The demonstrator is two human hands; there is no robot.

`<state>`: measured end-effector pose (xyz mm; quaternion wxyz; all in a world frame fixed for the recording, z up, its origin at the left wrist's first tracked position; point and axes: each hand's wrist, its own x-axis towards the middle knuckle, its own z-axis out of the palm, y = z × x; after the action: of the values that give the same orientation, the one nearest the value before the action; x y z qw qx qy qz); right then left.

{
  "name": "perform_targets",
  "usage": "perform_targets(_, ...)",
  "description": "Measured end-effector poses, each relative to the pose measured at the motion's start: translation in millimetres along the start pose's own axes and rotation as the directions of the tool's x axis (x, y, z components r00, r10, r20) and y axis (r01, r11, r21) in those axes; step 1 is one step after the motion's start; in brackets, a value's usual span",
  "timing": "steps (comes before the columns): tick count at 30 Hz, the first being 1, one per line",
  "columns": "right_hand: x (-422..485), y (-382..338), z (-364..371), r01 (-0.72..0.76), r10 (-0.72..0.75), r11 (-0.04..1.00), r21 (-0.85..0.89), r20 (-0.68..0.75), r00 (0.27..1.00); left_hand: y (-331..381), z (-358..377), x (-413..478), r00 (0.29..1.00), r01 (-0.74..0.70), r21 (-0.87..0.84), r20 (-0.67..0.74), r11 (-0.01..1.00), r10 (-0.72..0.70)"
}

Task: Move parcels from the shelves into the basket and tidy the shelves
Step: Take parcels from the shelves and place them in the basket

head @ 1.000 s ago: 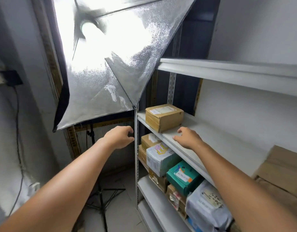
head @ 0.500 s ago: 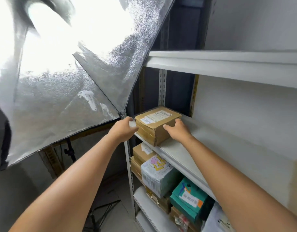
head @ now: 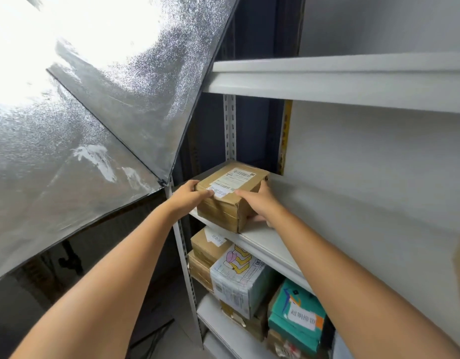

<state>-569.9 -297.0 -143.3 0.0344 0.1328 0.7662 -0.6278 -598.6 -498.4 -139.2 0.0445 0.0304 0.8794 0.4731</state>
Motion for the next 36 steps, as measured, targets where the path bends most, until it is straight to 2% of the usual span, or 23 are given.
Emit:
perform_targets(8,3,8,-8,-0.008,0.004,0.998,0.064,0.061,0.998,-2,12,-16,0.999,0.026,-0.225,-0.020,0.974,-0.031)
perform_targets(16,-23,21,-29,0.112,-0.120,0.992,0.051,0.189,0.975,2,30,-85,0.994,0.038,-0.341,-0.083,0.939,-0.070)
perform_targets(23,-82,44,-32,0.173,-0.206,0.976,0.131,0.311,0.928,6,48,-165,0.962,0.051,-0.371,-0.230,0.927,-0.145)
perform_targets(28,-128,46,-30,0.254,-0.312,0.948,0.191,0.397,0.863,12,41,-227,0.932,0.035,-0.383,-0.322,0.923,-0.169)
perform_targets(33,-178,41,-22,0.398,-0.423,0.904,0.155,0.452,0.785,18,36,-295,0.924,0.041,-0.348,-0.344,0.937,-0.169)
perform_targets(36,-210,46,-14,0.434,-0.442,0.891,0.130,0.460,0.770,12,37,-342,0.918,0.053,-0.355,-0.350,0.934,-0.185)
